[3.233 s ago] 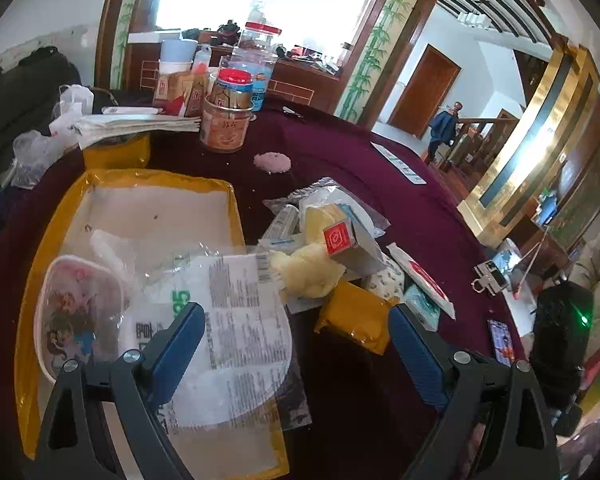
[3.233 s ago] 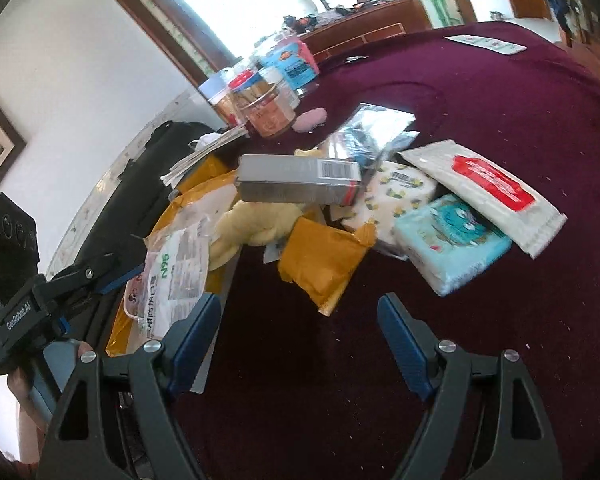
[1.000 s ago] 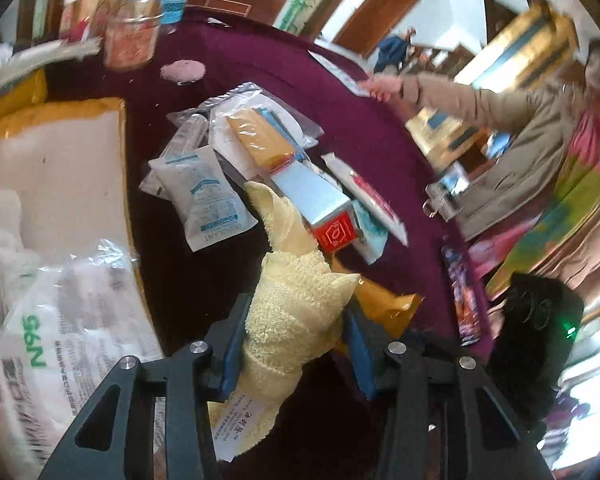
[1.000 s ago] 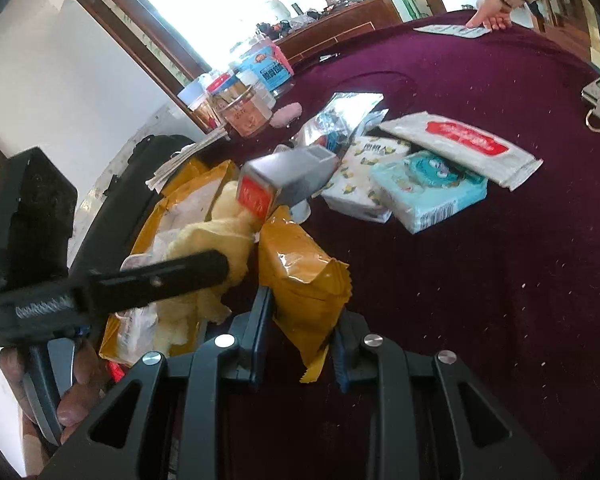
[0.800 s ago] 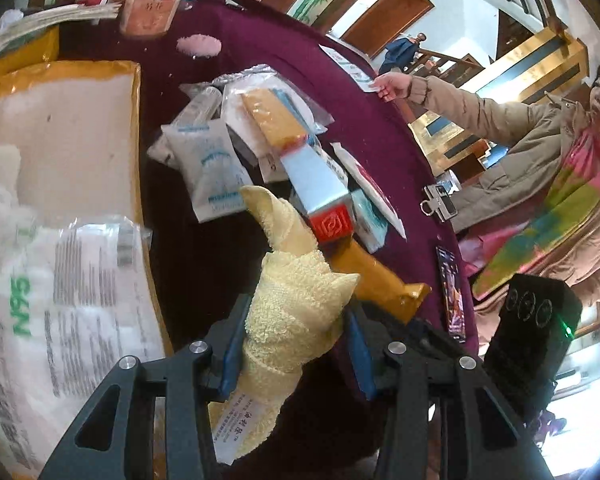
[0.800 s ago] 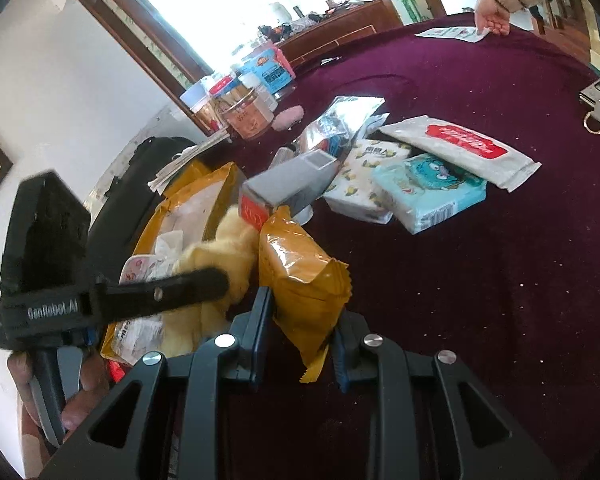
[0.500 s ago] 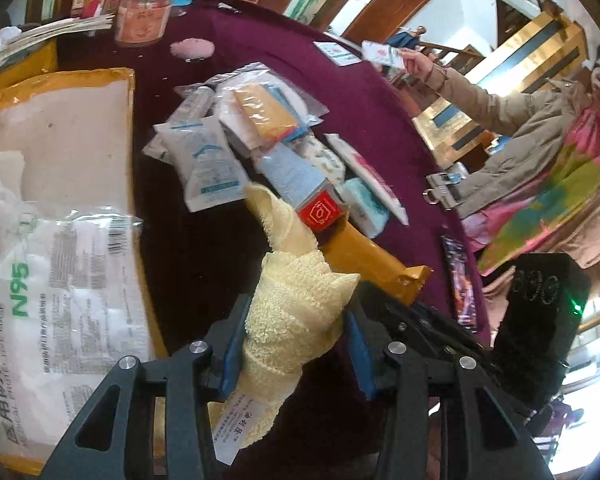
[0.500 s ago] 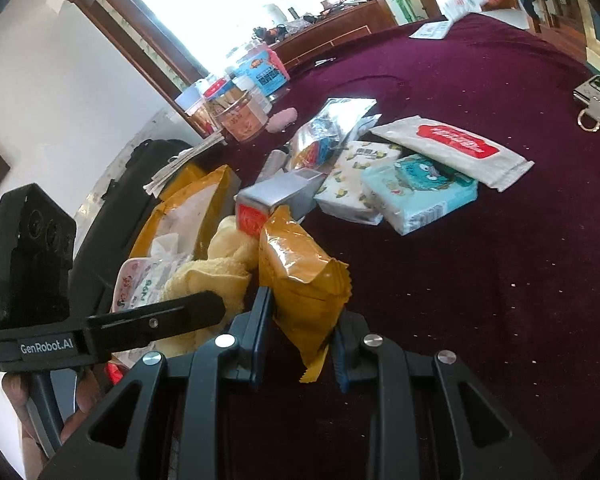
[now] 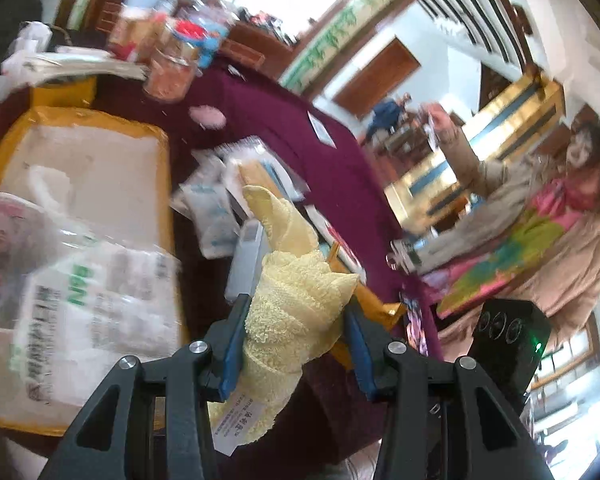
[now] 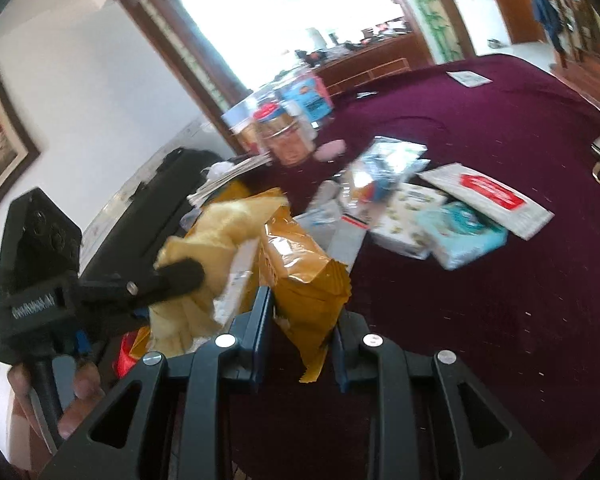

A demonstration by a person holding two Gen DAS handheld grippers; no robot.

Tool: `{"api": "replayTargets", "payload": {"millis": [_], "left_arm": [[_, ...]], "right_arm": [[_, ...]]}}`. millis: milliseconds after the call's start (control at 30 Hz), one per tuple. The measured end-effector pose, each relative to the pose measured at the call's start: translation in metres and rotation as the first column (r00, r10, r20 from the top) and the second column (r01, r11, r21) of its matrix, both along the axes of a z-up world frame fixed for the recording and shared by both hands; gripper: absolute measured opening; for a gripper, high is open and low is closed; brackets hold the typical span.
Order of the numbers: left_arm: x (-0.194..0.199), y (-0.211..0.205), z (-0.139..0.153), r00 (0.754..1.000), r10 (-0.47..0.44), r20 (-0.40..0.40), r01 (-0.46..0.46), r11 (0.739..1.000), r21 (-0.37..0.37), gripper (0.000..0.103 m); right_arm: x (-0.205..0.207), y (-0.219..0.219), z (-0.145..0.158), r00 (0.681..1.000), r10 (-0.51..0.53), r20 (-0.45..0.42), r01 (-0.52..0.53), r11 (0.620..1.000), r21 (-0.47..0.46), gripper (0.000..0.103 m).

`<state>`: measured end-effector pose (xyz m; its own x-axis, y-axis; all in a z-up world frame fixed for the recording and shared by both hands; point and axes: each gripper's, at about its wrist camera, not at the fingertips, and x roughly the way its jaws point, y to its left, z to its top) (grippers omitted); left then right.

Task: Organize soft objects
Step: 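Carry the yellow towel and orange pouch into the tray with both grippers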

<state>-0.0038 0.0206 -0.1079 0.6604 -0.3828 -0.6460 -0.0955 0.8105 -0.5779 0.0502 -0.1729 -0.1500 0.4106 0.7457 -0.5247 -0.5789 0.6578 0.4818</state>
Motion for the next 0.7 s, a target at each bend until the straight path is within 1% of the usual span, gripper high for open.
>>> {"api": "replayTargets", "payload": {"millis": [67, 100, 267, 433, 567, 700], "left_arm": [[-0.009, 0.012, 0.007, 0.999, 0.036, 0.030, -0.035, 0.999, -0.017, 0.048], [-0.012, 0.016, 0.010, 0.998, 0.054, 0.037, -0.054, 0.998, -0.011, 0.048], [-0.029, 0.047, 0.016, 0.989, 0.140, 0.050, -0.140, 0.990, -0.007, 0.048], [-0.041, 0.087, 0.011, 0.972, 0.233, 0.040, -0.232, 0.972, -0.025, 0.048], [-0.048, 0.111, 0.006, 0.958, 0.283, 0.034, -0.281, 0.958, -0.049, 0.048], [-0.047, 0.129, -0.003, 0.943, 0.332, 0.021, -0.331, 0.943, -0.040, 0.048]], "right_arm": [[-0.002, 0.016, 0.003, 0.999, 0.046, -0.006, -0.046, 0.999, 0.001, 0.026], [-0.002, 0.022, 0.003, 0.998, 0.069, -0.011, -0.069, 0.998, 0.001, 0.026], [-0.008, 0.068, 0.008, 0.984, 0.180, -0.012, -0.180, 0.983, -0.022, 0.026], [-0.013, 0.115, 0.017, 0.963, 0.270, 0.008, -0.270, 0.962, -0.041, 0.026], [-0.013, 0.146, 0.015, 0.948, 0.318, -0.017, -0.318, 0.947, -0.043, 0.026], [-0.006, 0.169, 0.005, 0.936, 0.346, -0.068, -0.349, 0.936, -0.041, 0.026]]}}
